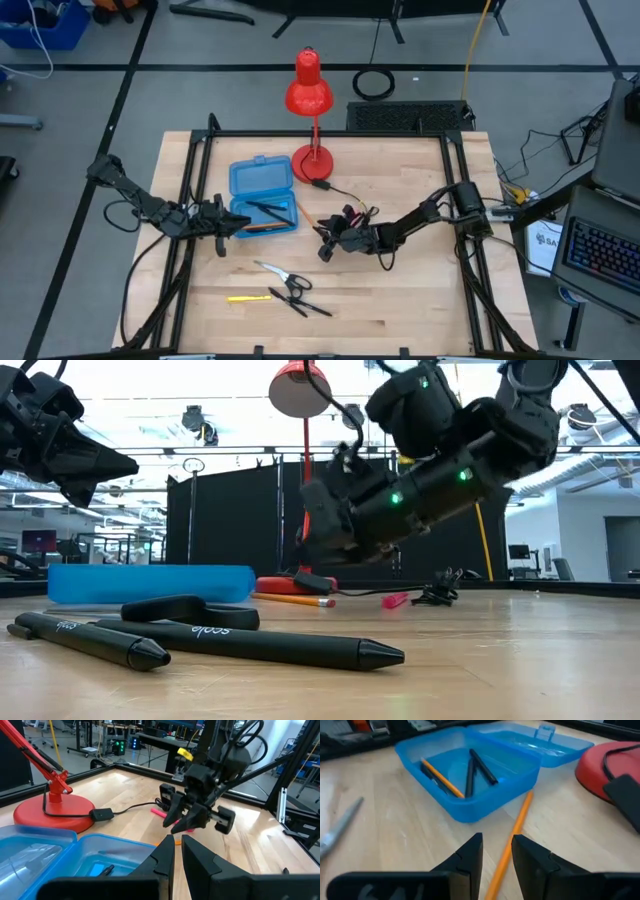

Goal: Pick & place school supplies into a supply box
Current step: Put the orange pencil into the blue supply box

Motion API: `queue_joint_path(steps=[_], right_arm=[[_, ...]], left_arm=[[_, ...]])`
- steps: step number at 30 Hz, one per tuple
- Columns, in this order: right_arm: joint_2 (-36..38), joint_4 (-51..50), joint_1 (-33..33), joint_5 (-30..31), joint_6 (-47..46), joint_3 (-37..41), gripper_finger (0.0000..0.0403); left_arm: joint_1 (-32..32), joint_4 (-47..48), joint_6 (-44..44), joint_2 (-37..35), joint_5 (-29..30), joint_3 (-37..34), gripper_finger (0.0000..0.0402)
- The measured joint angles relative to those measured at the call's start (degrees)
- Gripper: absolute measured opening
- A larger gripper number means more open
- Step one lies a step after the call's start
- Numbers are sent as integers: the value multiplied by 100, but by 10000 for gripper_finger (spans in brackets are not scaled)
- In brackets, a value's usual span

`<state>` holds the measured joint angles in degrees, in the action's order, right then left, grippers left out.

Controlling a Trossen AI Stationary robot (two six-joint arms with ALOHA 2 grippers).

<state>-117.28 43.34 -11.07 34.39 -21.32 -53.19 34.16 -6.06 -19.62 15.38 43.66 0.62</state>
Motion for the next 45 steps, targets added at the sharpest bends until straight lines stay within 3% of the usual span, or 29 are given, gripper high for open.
queue_joint_path(steps=[16, 31, 41, 45], right_arm=[[-918, 818, -28, -154, -197, -203, 96], [-1010, 44, -178, -199, -87, -264, 96], [-1027, -70, -388, 314, -187, -557, 96], [-978, -995, -585, 976, -180, -863, 86]], left_arm=[[0, 28, -5, 0, -2, 0, 37], [0, 32, -15, 0, -5, 0, 37], [0, 32, -15, 0, -6, 0, 37], [1, 35, -15, -1, -5, 0, 37]])
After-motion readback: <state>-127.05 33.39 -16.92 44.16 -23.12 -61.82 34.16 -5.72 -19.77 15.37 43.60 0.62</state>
